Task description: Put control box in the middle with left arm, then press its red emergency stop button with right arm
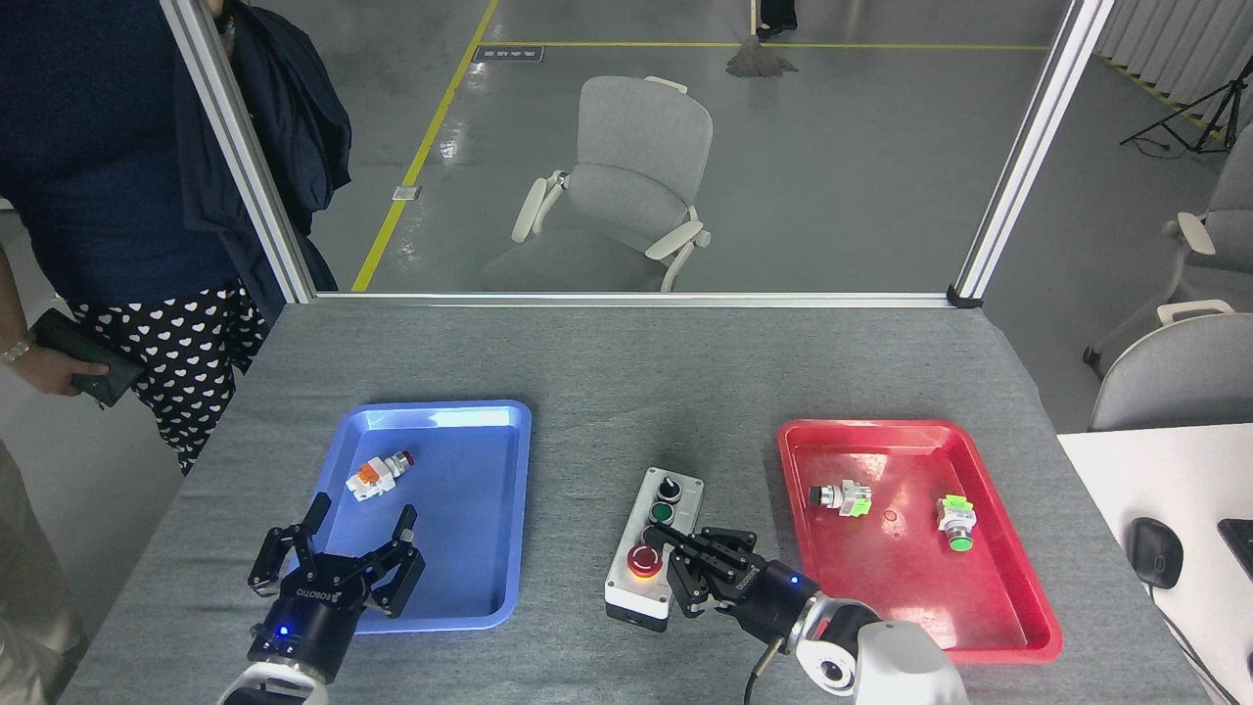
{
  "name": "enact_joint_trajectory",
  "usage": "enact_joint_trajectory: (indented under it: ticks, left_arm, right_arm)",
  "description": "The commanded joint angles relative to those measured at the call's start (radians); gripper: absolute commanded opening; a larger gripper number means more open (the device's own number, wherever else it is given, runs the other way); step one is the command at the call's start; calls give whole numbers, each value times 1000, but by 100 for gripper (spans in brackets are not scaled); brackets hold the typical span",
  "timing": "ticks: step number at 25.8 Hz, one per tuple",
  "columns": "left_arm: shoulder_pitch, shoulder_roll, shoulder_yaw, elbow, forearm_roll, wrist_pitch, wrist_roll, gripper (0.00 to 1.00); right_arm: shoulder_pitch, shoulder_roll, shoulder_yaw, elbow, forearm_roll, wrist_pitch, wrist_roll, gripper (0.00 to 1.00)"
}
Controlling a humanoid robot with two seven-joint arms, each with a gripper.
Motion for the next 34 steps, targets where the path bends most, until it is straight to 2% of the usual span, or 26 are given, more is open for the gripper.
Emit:
enact_joint_trajectory:
  ticks: [1,3,5,8,12,14,15,19,21,23,26,32,34]
  left_arm:
    - [3,-2,35,-5,-1,-7,1,99]
    - [18,-2,51,-22,-1,-12,5,99]
    - [31,0,54,-53,-4,-12,4,99]
    - [32,-13,55,-85,-3,-12,4,99]
    - [17,-97,54,-96,-13,-6,-2,99]
    - [20,-92,54,-94,-18,-1,-2,99]
    - [29,-91,52,-93,-18,3,-2,99]
    - [35,-94,51,-77,-22,25,-9,99]
    - [35,-100,52,-74,-13,36,-41,99]
    - [35,-103,52,-74,-10,36,-85,99]
    - [35,-103,54,-74,-7,39,-113,99]
    - [35,-105,57,-74,4,39,-113,99]
    - [35,-106,71,-73,42,37,-114,99]
  right_arm:
    - [-15,3,-37,-8,-193,-7,-22,100]
    - [-24,6,-50,-8,-287,7,-22,100]
    - [-29,8,-112,-13,-330,9,-20,100]
    - [-29,6,-200,-18,-328,30,-16,100]
    - [-30,-3,-258,-18,-322,170,-10,100]
    - [-26,-13,-260,-18,-294,236,-10,100]
    - [-19,-20,-261,-19,-259,274,-10,100]
    - [19,-41,-270,-61,-60,427,-11,100]
    - [60,-43,-304,-108,12,490,-11,100]
    - [113,-35,-387,-156,29,496,-14,100]
    - [186,-30,-444,-229,29,467,-22,100]
    - [197,-32,-451,-242,22,452,-24,100]
    - [197,-33,-461,-248,23,458,-25,100]
